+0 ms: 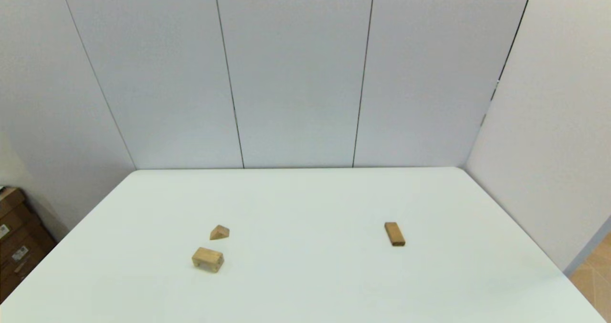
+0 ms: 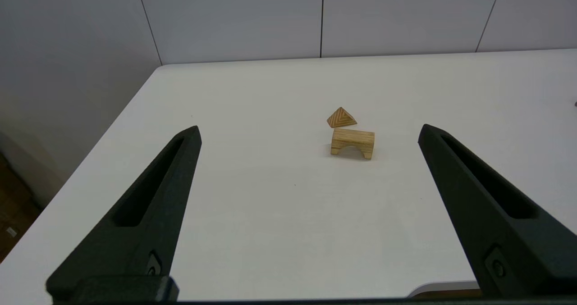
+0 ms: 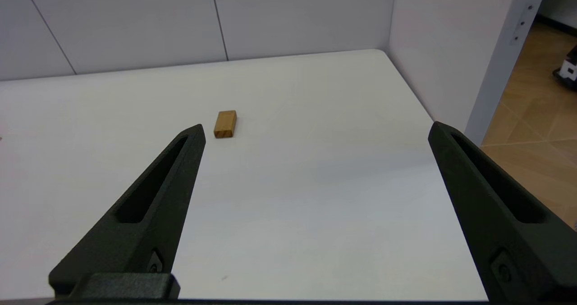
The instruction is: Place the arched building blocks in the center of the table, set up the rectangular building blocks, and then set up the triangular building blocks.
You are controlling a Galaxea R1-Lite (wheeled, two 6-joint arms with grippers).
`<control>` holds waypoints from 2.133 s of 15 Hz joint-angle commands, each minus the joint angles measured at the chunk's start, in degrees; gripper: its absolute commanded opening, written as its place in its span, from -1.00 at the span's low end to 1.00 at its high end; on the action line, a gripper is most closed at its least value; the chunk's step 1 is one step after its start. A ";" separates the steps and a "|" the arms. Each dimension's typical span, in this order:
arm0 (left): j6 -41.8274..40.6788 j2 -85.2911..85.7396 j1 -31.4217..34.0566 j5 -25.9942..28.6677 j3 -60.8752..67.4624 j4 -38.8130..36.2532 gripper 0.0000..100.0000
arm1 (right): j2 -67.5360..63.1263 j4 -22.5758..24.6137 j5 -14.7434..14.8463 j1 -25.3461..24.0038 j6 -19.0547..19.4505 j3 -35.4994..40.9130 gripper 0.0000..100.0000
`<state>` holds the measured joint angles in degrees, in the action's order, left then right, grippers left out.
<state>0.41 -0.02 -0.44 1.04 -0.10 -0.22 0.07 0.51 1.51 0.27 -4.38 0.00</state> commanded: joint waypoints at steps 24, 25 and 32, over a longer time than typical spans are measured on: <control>-8.24 -40.49 3.16 4.33 -30.31 21.14 1.00 | -0.07 0.02 -0.02 0.00 -0.02 0.00 1.00; -8.41 -46.12 3.16 4.15 -35.15 25.44 1.00 | -0.07 0.02 -0.02 0.00 -0.02 0.00 1.00; -12.72 -77.58 3.25 4.06 -53.78 38.10 1.00 | -0.07 0.02 -0.02 0.00 -0.02 0.00 1.00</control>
<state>-9.12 -61.54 2.61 5.10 -45.80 29.12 0.07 0.51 1.49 0.27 -4.38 0.00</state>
